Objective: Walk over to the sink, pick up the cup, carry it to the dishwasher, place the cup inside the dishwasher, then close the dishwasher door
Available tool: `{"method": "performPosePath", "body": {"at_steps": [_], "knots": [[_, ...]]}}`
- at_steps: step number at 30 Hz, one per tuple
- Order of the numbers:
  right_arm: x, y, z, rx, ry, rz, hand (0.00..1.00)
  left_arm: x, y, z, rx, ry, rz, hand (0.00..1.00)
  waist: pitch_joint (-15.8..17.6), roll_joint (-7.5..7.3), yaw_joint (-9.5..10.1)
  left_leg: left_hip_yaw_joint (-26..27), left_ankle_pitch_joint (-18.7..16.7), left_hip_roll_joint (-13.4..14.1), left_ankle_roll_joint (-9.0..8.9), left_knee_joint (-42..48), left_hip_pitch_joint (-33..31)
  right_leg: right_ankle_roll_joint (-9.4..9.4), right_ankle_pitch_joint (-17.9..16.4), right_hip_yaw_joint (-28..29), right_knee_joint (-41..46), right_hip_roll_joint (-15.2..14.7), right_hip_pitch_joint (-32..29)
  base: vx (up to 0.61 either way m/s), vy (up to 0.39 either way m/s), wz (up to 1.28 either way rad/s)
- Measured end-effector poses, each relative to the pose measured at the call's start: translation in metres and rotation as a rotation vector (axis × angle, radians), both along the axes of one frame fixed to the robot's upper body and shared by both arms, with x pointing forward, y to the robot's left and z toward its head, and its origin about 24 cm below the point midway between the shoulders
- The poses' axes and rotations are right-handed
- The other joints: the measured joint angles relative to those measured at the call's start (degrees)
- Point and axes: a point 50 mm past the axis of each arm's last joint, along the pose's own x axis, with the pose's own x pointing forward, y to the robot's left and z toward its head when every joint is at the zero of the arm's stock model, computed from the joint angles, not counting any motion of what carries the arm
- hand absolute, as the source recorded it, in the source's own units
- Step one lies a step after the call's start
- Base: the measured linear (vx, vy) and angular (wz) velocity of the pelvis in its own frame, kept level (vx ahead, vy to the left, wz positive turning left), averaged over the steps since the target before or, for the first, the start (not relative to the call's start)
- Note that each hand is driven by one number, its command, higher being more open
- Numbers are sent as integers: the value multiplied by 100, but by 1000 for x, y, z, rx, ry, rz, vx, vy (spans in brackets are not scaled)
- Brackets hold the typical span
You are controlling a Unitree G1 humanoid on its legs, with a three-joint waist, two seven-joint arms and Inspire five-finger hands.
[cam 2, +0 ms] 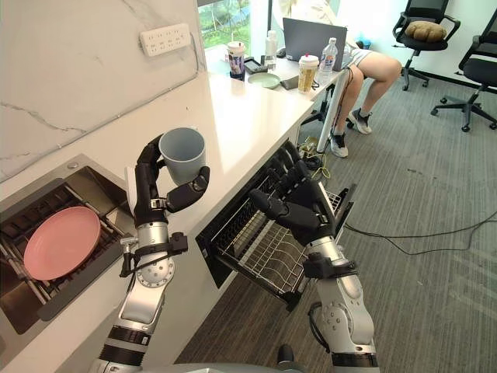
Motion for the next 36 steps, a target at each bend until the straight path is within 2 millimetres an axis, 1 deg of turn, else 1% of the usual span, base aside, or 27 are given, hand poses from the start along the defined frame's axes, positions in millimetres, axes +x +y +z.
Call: {"method": "performPosePath", "body": {"at_steps": [5, 8, 11, 15, 20, 25, 31, 33, 36], "knots": [[4, 13, -1, 2, 45, 11, 100, 1, -2, -8, 21, 41, 1, 0, -11, -19, 30, -57, 28, -46, 20, -7, -4, 2, 16, -86, 0, -32, 30, -54, -13, 6], [9, 18, 2, -6, 59, 2, 100, 1, -9, -10, 28, 60, -23, 0, -18, -30, 106, -95, 57, -72, 35, -15, -11, 2, 29, -124, 0, -57, 46, -68, -14, 8], [15, 26, 7, -16, 66, 12, 100, 0, -18, -12, 34, 75, -58, 0, -21, -34, 126, -157, 86, -97, 50, -25, -22, 4, 33, -184, 0, -84, 76, -74, -14, 11], [23, 37, 11, -25, 77, 30, 100, 0, -26, -12, 42, 79, -92, 0, -39, -63, 142, -267, 139, -108, 57, -36, -80, -8, 45, -280, -1, -94, 79, -72, -22, 12], [32, 48, 12, -65, 101, 58, 100, 1, -28, -11, 47, 79, -104, 0, -47, -76, 151, -301, 192, -108, 54, -55, -95, -29, 60, -316, -1, -93, 79, -61, -23, 5], [38, 58, 12, -142, 120, 91, 100, 3, -43, -6, 63, 63, -168, 0, -76, -117, 193, -355, 250, -112, 47, -79, -103, -34, 64, -378, 0, -93, 87, -41, -14, 5], [46, 57, 4, -282, 160, 9, 100, 5, -51, -9, 80, 82, -205, 0, -94, -143, 240, -396, 300, -121, 47, -120, -99, -39, 68, -424, 0, -94, 98, -39, -11, 4], [48, 56, 6, -326, 155, -20, 100, 6, -52, -13, 93, 108, -208, 0, -94, -143, 245, -401, 314, -121, 47, -128, -98, -47, 73, -430, 0, -93, 99, -45, -8, 1], [53, 58, 9, -349, 153, -55, 100, 5, -55, -13, 102, 110, -224, 0, -99, -147, 252, -408, 337, -125, 46, -152, -89, -53, 77, -438, -1, -93, 100, -43, -8, 1]]}}
